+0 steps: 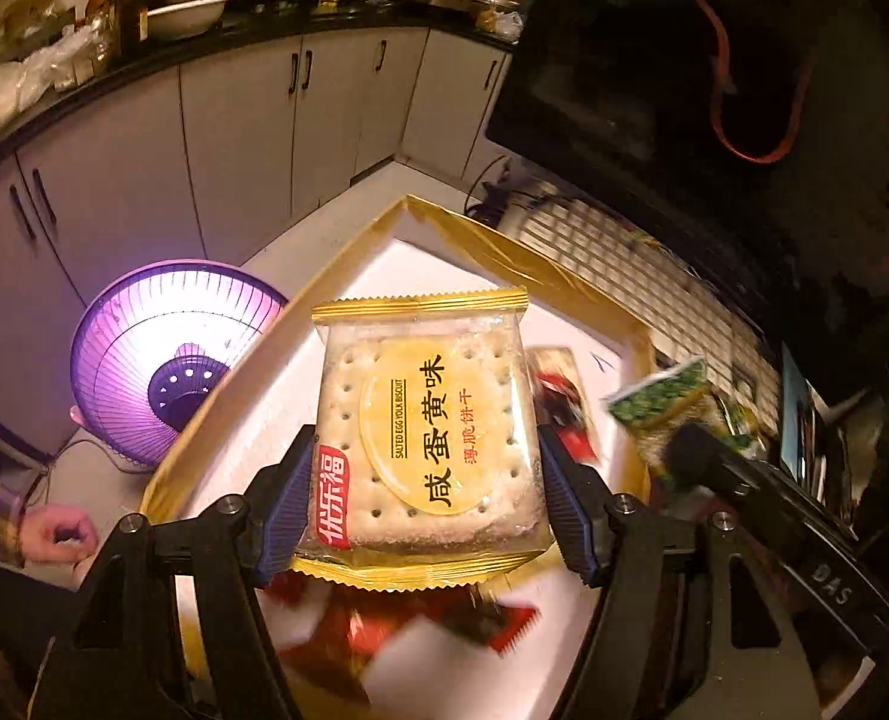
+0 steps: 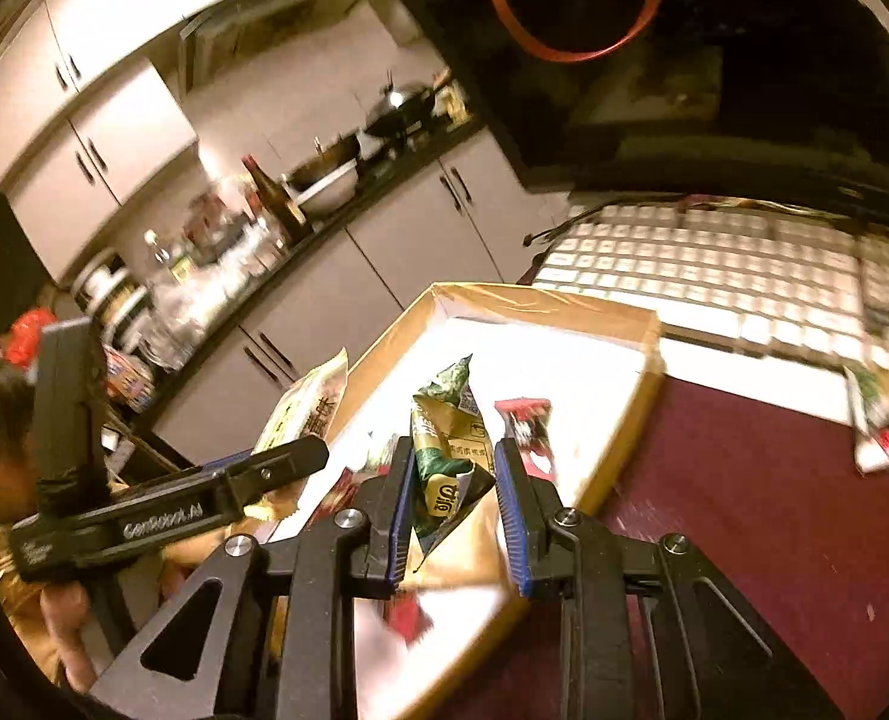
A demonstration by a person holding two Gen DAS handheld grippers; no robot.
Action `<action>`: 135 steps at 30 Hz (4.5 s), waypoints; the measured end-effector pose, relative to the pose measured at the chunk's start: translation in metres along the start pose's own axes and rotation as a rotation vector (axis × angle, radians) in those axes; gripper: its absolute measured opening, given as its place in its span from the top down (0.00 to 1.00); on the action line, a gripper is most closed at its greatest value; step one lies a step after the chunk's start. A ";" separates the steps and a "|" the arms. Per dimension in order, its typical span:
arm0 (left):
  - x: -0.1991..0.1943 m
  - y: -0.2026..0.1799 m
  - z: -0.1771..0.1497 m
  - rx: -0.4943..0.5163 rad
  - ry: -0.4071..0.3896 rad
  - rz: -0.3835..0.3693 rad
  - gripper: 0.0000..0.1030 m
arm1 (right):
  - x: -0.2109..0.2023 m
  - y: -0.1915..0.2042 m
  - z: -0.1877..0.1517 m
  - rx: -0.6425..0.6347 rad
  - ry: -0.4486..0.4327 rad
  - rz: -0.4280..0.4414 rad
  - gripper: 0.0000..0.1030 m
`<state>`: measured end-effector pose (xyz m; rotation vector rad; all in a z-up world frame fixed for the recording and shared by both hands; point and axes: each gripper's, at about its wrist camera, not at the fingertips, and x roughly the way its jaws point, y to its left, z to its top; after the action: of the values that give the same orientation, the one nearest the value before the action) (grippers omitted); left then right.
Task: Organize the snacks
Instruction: 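Carry the cracker pack and green bag over the tray and open both tools, then grasp the gold-brown snack pack on the cloth with the right tool, then grasp the white-and-red packet on the cloth with the left tool while the right tool holds the gold pack, then carry the white-and-red packet and gold pack into the tray and release both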
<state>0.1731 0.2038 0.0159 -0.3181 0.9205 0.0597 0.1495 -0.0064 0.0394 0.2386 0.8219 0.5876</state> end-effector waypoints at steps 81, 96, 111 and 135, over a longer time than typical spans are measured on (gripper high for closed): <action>0.008 -0.175 -0.072 0.405 0.066 -0.244 0.25 | -0.096 -0.193 -0.028 0.439 -0.142 -0.442 0.62; 0.099 -0.314 -0.084 0.858 0.041 -0.218 0.25 | -0.145 -0.225 -0.101 0.617 -0.344 -0.454 0.63; 0.142 -0.350 -0.091 0.950 0.230 -0.339 0.44 | -0.163 -0.235 -0.116 0.685 -0.416 -0.450 0.63; 0.054 -0.236 -0.107 0.600 0.185 -0.269 0.80 | -0.156 -0.226 -0.110 0.609 -0.402 -0.413 0.63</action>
<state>0.1671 -0.0574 -0.0296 0.1160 1.0251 -0.4939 0.0741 -0.2832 -0.0313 0.6988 0.6126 -0.1160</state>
